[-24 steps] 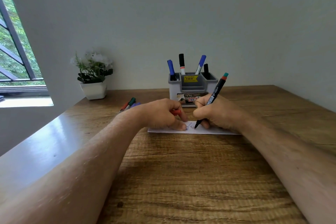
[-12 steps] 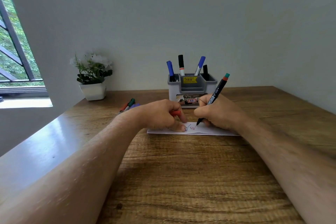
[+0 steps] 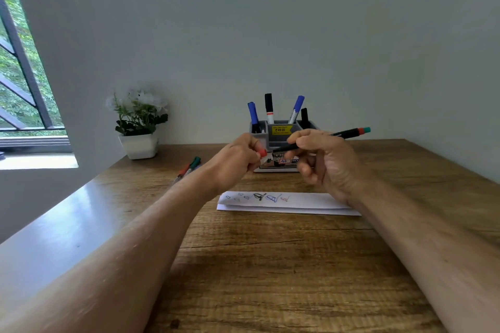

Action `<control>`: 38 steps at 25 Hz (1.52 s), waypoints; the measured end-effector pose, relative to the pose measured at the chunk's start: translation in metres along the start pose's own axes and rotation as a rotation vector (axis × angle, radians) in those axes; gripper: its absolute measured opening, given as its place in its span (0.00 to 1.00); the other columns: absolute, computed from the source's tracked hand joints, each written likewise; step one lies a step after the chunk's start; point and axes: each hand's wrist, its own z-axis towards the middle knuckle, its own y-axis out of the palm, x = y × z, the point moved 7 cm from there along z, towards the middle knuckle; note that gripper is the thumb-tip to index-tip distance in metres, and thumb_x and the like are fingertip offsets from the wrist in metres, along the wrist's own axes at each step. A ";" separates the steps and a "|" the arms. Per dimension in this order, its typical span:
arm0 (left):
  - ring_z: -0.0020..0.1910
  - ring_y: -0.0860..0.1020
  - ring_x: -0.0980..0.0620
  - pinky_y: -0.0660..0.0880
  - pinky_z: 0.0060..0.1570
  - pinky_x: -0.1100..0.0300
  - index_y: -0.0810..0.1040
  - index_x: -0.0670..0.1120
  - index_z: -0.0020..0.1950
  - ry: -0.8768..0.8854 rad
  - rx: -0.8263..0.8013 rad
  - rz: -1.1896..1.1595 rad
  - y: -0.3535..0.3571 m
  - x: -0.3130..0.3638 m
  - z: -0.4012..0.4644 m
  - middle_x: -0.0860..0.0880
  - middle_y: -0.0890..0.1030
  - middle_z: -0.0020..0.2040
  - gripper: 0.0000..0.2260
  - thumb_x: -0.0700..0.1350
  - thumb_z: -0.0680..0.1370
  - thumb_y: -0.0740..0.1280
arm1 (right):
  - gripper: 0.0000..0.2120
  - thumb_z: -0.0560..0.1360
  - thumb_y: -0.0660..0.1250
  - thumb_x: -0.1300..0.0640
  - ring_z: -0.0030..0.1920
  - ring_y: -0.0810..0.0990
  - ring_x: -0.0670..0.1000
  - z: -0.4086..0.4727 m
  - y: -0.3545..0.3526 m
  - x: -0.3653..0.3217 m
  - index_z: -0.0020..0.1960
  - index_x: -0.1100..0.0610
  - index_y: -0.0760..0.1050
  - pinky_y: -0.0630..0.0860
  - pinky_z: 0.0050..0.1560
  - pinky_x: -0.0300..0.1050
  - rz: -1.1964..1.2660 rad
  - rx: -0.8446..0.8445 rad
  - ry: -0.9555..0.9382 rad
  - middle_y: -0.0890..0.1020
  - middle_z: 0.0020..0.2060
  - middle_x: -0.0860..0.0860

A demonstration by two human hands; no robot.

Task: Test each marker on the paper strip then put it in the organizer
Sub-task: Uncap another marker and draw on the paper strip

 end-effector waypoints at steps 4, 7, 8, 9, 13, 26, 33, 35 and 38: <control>0.32 0.66 0.55 0.64 0.33 0.61 0.71 0.45 0.50 0.014 0.016 0.002 -0.001 0.000 0.001 0.49 0.71 0.36 0.08 0.34 0.79 0.56 | 0.07 0.78 0.63 0.61 0.24 0.73 0.47 0.000 -0.003 -0.002 0.47 0.57 0.80 0.66 0.21 0.36 -0.036 0.014 -0.018 0.84 0.36 0.56; 0.32 0.66 0.55 0.64 0.33 0.62 0.71 0.45 0.50 0.023 0.004 0.001 0.001 0.002 0.001 0.49 0.71 0.36 0.08 0.34 0.79 0.56 | 0.07 0.78 0.64 0.60 0.24 0.73 0.47 0.001 -0.003 -0.001 0.47 0.58 0.80 0.66 0.22 0.37 -0.074 0.003 -0.015 0.85 0.37 0.57; 0.31 0.66 0.56 0.64 0.33 0.62 0.71 0.45 0.50 0.024 -0.002 0.003 0.001 0.003 0.000 0.49 0.71 0.36 0.08 0.34 0.79 0.56 | 0.06 0.78 0.64 0.60 0.24 0.73 0.47 0.001 -0.002 -0.001 0.47 0.58 0.80 0.66 0.22 0.36 -0.073 0.002 -0.012 0.85 0.37 0.57; 0.31 0.66 0.56 0.64 0.32 0.63 0.71 0.46 0.50 0.027 -0.008 0.006 0.002 0.003 0.000 0.49 0.71 0.36 0.08 0.34 0.79 0.56 | 0.06 0.78 0.64 0.60 0.24 0.73 0.47 0.001 -0.002 -0.001 0.47 0.58 0.80 0.67 0.22 0.36 -0.072 0.001 -0.007 0.85 0.37 0.57; 0.31 0.67 0.57 0.65 0.32 0.64 0.71 0.46 0.49 0.049 -0.039 0.017 0.006 0.006 -0.001 0.49 0.72 0.37 0.08 0.35 0.80 0.57 | 0.04 0.77 0.67 0.60 0.23 0.74 0.50 0.002 0.002 -0.001 0.44 0.56 0.74 0.67 0.22 0.37 -0.065 -0.017 -0.008 0.85 0.38 0.59; 0.36 0.80 0.51 0.79 0.38 0.60 0.75 0.39 0.56 0.008 0.284 -0.653 -0.025 -0.009 0.000 0.42 0.83 0.42 0.08 0.36 0.78 0.67 | 0.07 0.79 0.63 0.58 0.27 0.79 0.51 0.002 -0.005 -0.006 0.52 0.59 0.77 0.70 0.23 0.39 0.056 0.057 -0.034 0.86 0.40 0.58; 0.37 0.85 0.50 0.81 0.33 0.62 0.77 0.38 0.58 -0.007 0.437 -0.773 -0.037 -0.021 -0.001 0.41 0.86 0.43 0.12 0.40 0.76 0.71 | 0.05 0.73 0.74 0.59 0.35 0.81 0.36 0.000 0.001 -0.016 0.48 0.51 0.82 0.75 0.36 0.30 -0.624 0.140 -0.260 0.83 0.37 0.44; 0.38 0.85 0.49 0.81 0.33 0.62 0.77 0.38 0.58 -0.017 0.445 -0.773 -0.037 -0.024 -0.001 0.41 0.86 0.43 0.13 0.38 0.75 0.71 | 0.04 0.73 0.74 0.57 0.33 0.80 0.35 -0.001 0.001 -0.016 0.46 0.51 0.81 0.74 0.34 0.29 -0.669 0.141 -0.268 0.82 0.37 0.44; 0.42 0.86 0.48 0.81 0.35 0.62 0.77 0.39 0.59 -0.036 0.459 -0.776 -0.036 -0.027 -0.002 0.39 0.85 0.46 0.14 0.37 0.75 0.71 | 0.01 0.74 0.72 0.56 0.31 0.79 0.38 0.000 0.002 -0.012 0.46 0.52 0.81 0.74 0.33 0.31 -0.674 0.126 -0.222 0.83 0.35 0.47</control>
